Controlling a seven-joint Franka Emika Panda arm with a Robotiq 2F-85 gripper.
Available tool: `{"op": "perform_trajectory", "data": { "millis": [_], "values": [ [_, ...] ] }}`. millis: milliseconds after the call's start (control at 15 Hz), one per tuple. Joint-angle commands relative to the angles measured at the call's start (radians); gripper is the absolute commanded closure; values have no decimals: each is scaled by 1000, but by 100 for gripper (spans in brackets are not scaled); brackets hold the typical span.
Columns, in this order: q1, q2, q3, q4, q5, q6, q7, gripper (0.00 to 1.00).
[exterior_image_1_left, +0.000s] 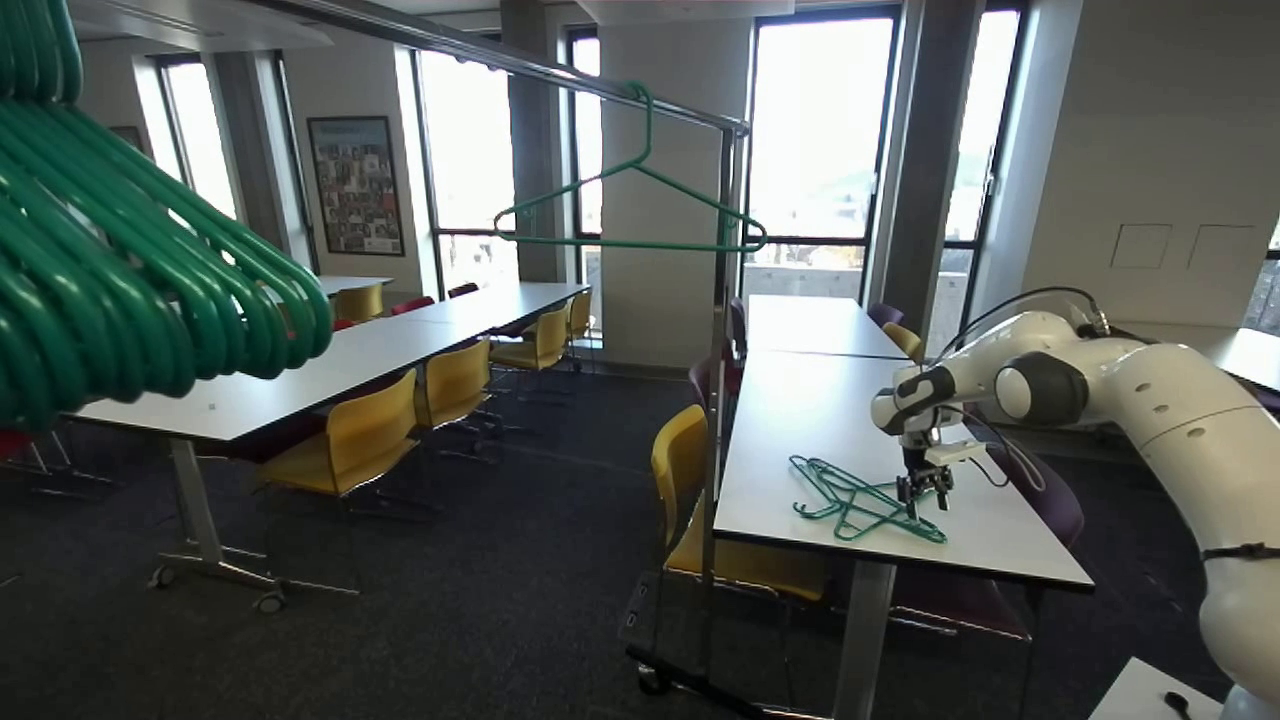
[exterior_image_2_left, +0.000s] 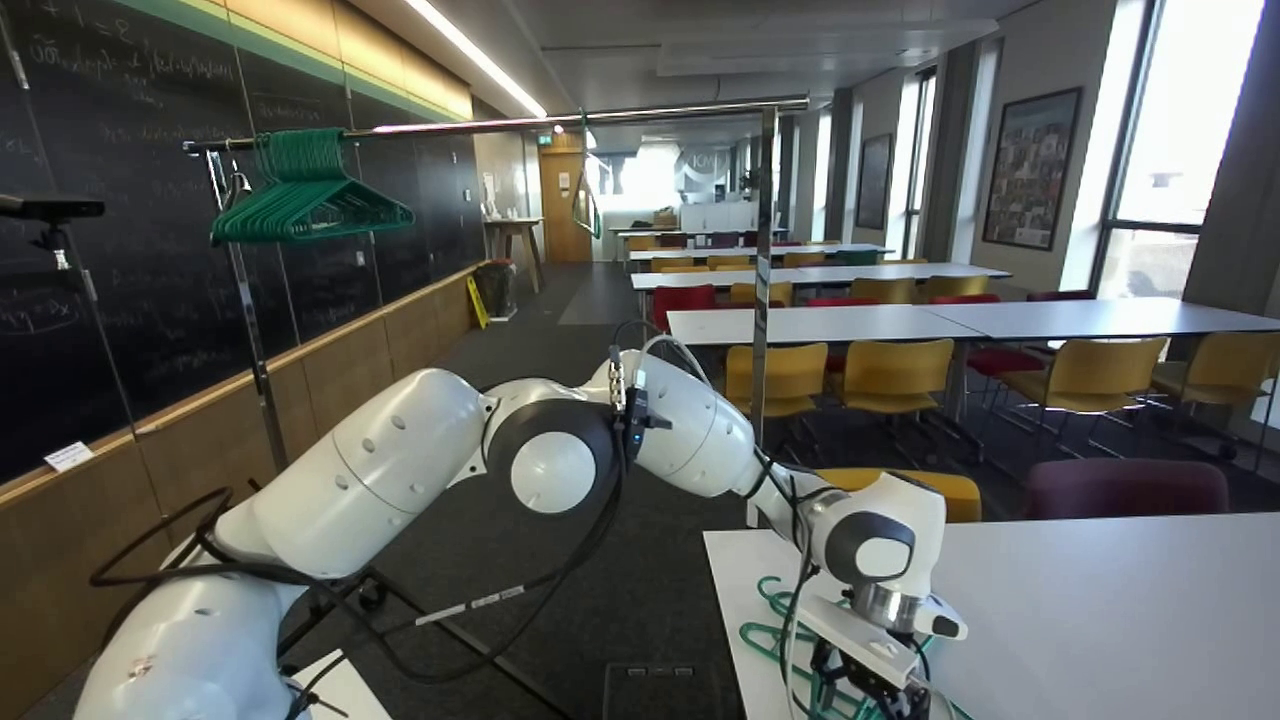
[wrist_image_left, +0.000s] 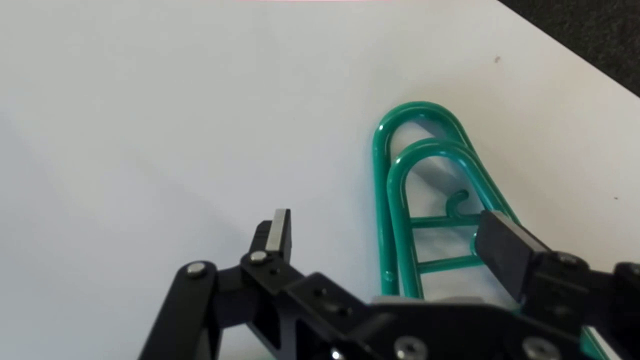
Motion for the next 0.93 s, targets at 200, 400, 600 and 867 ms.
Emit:
{"op": "perform_trajectory", "data": {
  "millis": [200,400,600,867],
  "values": [
    [-14,36,5,75,-31,-53,-22,0],
    [-15,40,7,78,-28,-53,-22,0],
    [-16,43,8,78,-27,-54,-22,0],
    [-16,51,8,82,-27,-54,-23,32]
  ]
}}
